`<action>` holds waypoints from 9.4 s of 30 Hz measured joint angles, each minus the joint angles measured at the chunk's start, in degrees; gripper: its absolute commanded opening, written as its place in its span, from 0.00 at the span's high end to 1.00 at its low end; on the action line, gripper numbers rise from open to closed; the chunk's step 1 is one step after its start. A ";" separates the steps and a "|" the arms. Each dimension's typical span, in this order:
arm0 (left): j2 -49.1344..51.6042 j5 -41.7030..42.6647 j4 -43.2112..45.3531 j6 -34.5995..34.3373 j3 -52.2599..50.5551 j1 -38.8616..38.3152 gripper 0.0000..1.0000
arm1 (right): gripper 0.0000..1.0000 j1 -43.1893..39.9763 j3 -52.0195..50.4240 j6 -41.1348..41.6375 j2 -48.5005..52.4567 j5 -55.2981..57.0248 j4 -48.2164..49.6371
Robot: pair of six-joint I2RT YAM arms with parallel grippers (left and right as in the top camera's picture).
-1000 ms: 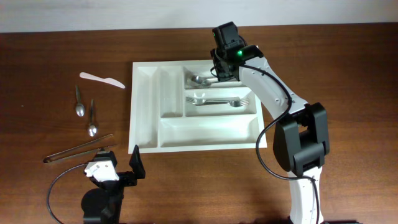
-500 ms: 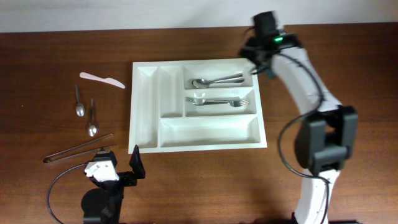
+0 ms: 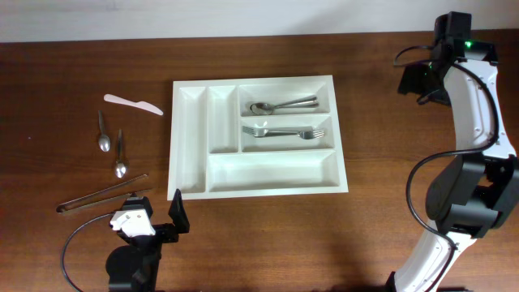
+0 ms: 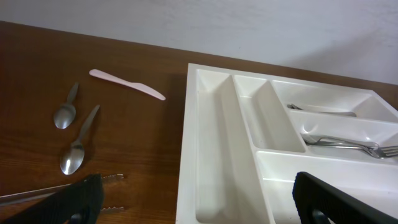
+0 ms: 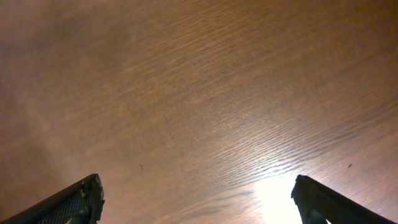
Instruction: Pack container
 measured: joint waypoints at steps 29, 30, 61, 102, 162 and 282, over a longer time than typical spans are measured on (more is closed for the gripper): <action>39.50 -16.79 -22.34 0.17 48.04 0.07 0.01 | 0.01 0.39 0.00 -5.81 0.00 -3.26 -0.26; 41.94 -15.47 -23.89 0.20 51.01 0.07 0.01 | 0.01 0.39 0.00 -5.81 0.00 -3.28 -0.20; 60.37 -17.31 -49.16 -36.98 61.90 0.96 0.01 | 0.01 0.39 0.00 -5.77 0.00 -3.28 -0.22; 101.59 -1.29 -36.26 -43.89 62.01 34.27 0.04 | 0.01 0.39 0.00 -5.81 0.00 -3.26 -0.24; 85.72 -2.99 -36.57 -19.06 72.46 27.04 0.98 | 0.01 0.39 0.00 -5.86 0.00 -3.26 -0.22; 105.68 -5.86 -24.17 4.87 69.46 14.73 0.25 | 0.01 0.39 0.00 -5.84 0.00 -3.26 -0.24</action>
